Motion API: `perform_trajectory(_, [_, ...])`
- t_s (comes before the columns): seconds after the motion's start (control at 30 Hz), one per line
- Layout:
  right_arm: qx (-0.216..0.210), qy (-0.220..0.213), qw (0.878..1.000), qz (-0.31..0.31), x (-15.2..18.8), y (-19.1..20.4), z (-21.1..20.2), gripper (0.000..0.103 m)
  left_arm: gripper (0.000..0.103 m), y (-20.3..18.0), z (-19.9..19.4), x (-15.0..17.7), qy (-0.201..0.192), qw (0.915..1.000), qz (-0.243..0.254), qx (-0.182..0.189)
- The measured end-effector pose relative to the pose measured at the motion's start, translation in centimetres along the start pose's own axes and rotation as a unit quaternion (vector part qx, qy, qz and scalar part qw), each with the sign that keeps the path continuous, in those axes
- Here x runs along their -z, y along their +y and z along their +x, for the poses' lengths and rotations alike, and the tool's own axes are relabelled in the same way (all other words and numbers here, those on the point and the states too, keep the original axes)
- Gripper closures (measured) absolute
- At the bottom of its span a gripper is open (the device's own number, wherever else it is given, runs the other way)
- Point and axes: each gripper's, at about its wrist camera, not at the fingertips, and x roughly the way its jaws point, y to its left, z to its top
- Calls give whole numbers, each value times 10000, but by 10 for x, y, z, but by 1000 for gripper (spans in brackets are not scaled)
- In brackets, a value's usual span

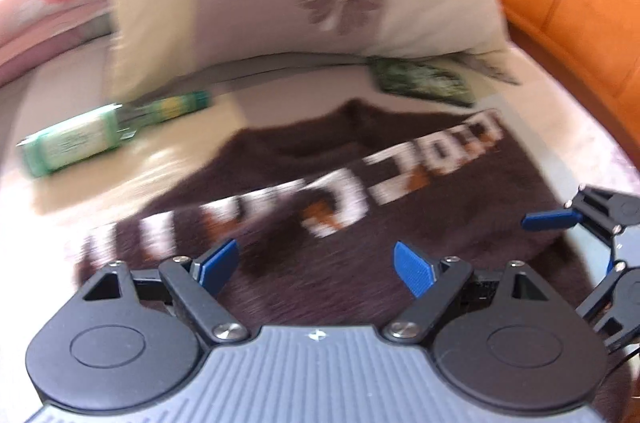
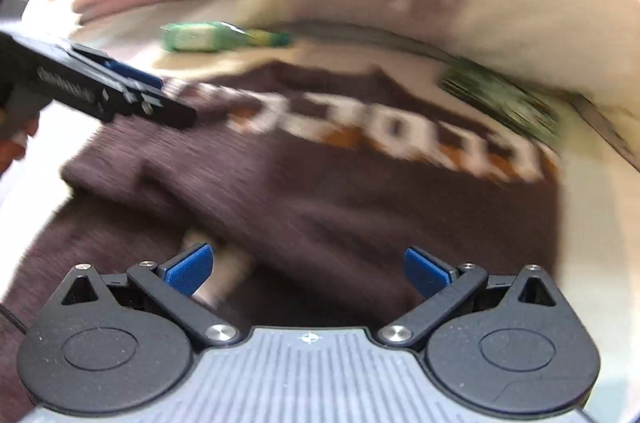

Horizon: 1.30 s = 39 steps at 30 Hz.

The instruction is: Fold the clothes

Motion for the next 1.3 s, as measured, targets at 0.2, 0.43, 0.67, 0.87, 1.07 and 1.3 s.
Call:
perform_trajectory(0.2, [631,124,9971,411,27,-11,-24,0,18,-31,42,-8,223,9830,-85,1823])
perform_trajectory(0.43, [1032,203,9900,942,60,5,-36,0,18,-5,63,6,755,9720,-459,2176])
perform_trajectory(0.67, [1045,328,9873,1153,70,21,-46,0,18,31,34,15,871,9807,-680,1612])
perform_trajectory(0.87, [641,384,9936,846,57,30,-29,0,17,12,42,-9,316,9873,-469,1485])
perform_trajectory(1.07, [361,471,9974,402,50,30,-19,0,18,10,60,-5,144,9947,-793,640])
perform_trajectory(1.3, [339,537,9978,-202,58,5,-25,0,18,2,-4,27,46,9995,-293,146])
